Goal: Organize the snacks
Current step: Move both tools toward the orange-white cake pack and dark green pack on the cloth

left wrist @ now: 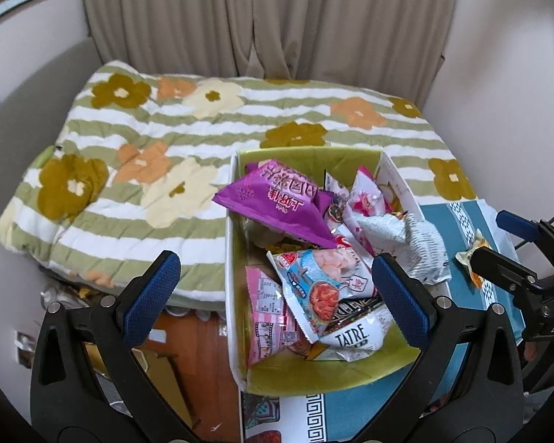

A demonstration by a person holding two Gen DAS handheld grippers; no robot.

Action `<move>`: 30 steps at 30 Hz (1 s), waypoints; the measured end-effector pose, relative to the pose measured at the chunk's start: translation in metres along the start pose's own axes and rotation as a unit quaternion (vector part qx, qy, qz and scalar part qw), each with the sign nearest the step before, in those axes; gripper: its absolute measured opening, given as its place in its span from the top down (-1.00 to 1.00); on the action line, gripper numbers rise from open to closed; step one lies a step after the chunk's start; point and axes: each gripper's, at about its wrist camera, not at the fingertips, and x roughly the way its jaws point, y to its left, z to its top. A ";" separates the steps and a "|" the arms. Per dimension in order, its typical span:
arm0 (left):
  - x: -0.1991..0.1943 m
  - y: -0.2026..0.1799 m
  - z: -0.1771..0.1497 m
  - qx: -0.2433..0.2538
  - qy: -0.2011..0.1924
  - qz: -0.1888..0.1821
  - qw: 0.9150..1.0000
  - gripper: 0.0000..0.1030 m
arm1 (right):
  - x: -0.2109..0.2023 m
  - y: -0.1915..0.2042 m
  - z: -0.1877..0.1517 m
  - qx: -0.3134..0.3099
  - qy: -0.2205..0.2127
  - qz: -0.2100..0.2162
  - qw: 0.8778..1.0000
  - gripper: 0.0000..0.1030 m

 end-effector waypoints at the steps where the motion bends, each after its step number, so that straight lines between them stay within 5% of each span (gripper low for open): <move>1: -0.005 -0.003 -0.001 -0.003 -0.005 0.005 1.000 -0.99 | -0.005 -0.002 -0.001 -0.004 -0.004 -0.001 1.000 -0.99; 12: -0.059 -0.075 -0.038 -0.025 -0.047 0.034 0.998 -0.99 | -0.083 -0.043 -0.027 -0.025 -0.063 -0.016 0.998 -0.99; 30: -0.063 -0.265 -0.097 0.021 -0.070 -0.020 0.997 -0.99 | -0.180 -0.184 -0.098 -0.019 -0.064 -0.087 0.994 -0.99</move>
